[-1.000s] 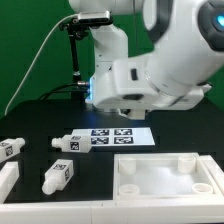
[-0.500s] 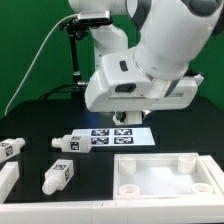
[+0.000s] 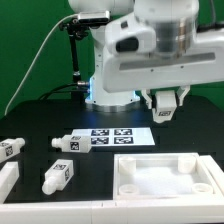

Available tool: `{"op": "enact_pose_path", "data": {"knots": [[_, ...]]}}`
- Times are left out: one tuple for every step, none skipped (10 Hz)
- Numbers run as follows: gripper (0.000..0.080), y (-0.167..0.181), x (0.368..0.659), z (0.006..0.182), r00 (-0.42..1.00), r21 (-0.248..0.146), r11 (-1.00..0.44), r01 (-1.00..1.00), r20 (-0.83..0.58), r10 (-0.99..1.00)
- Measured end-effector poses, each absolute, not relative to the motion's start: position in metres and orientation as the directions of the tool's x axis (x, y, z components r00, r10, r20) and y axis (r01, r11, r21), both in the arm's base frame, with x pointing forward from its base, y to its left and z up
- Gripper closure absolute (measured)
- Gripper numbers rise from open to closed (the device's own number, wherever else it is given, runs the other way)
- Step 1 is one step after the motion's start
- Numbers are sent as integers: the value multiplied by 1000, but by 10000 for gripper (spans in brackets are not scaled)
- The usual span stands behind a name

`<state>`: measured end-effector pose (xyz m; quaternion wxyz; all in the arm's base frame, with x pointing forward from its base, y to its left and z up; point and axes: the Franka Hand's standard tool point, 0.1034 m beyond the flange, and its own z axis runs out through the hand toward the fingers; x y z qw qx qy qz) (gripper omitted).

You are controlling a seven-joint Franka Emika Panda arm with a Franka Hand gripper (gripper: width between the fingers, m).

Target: Assemble one leg

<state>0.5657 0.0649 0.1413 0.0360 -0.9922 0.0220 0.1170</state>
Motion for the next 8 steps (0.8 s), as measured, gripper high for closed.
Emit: {"op": "enact_pose_path", "data": {"knots": [[514, 63, 561, 138, 984, -68, -997, -42, -178, -29], [514, 62, 561, 137, 990, -68, -997, -44, -136, -34], [514, 62, 570, 138, 999, -66, -997, -42, -35, -40], [514, 61, 570, 136, 998, -64, -997, -40, 42, -43], [514, 59, 574, 132, 991, -64, -998, -25, 131, -33], [514, 58, 588, 133, 967, -45, -999, -7, 252, -18], [514, 58, 597, 134, 937, -26, -1000, 5, 349, -5], [514, 58, 606, 137, 903, -8, -1000, 17, 430, 12]]}}
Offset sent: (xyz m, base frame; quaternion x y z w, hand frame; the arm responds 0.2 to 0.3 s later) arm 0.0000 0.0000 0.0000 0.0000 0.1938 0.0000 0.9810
